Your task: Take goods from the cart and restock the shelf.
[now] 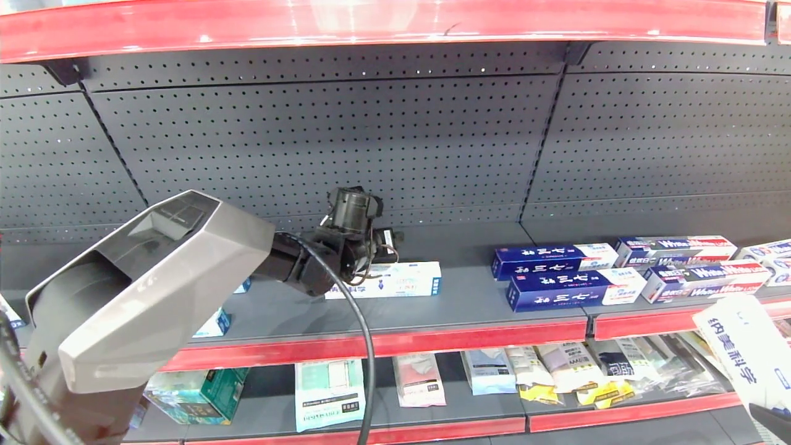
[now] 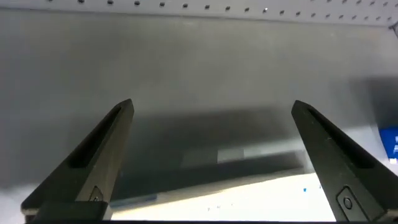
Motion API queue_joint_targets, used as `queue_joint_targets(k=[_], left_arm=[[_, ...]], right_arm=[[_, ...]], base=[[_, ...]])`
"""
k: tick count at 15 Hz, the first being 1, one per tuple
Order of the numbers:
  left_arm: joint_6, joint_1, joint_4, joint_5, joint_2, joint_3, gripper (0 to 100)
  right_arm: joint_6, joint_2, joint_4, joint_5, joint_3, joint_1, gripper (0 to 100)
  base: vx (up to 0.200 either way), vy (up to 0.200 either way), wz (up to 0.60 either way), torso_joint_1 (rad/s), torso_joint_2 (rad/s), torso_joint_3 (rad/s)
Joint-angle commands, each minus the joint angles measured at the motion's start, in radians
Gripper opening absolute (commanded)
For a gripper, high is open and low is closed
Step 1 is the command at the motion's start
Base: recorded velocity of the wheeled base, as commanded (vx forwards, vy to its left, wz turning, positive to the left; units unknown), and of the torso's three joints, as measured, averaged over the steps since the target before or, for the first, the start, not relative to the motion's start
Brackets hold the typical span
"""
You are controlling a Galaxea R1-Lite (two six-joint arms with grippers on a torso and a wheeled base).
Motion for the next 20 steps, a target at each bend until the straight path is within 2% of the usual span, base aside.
queue_joint_targets(k=[1,3,20], left_arm=[[0.000,-0.007,0.010,0.002,0.028,-0.039,100],[-0.003,-0.019,0.041,0.003,0.028,-0.041,100],[-0.002,-0.030,0.036,0.002,0.051,-0.027,100]], right_arm=[[-0.001,-0.001,0.001,0.001,0.008,0.000,0],[-0.001,0.001,0.001,0.001,0.009,0.000,0],[-0.001,-0.027,0.001,0.001,0.028,0.000,0]], base=[[0.000,0.000,0.00,0.000,0.00,0.000],[0.000,0.000,0.00,0.000,0.00,0.000],[0.000,0.000,0.00,0.000,0.00,0.000]])
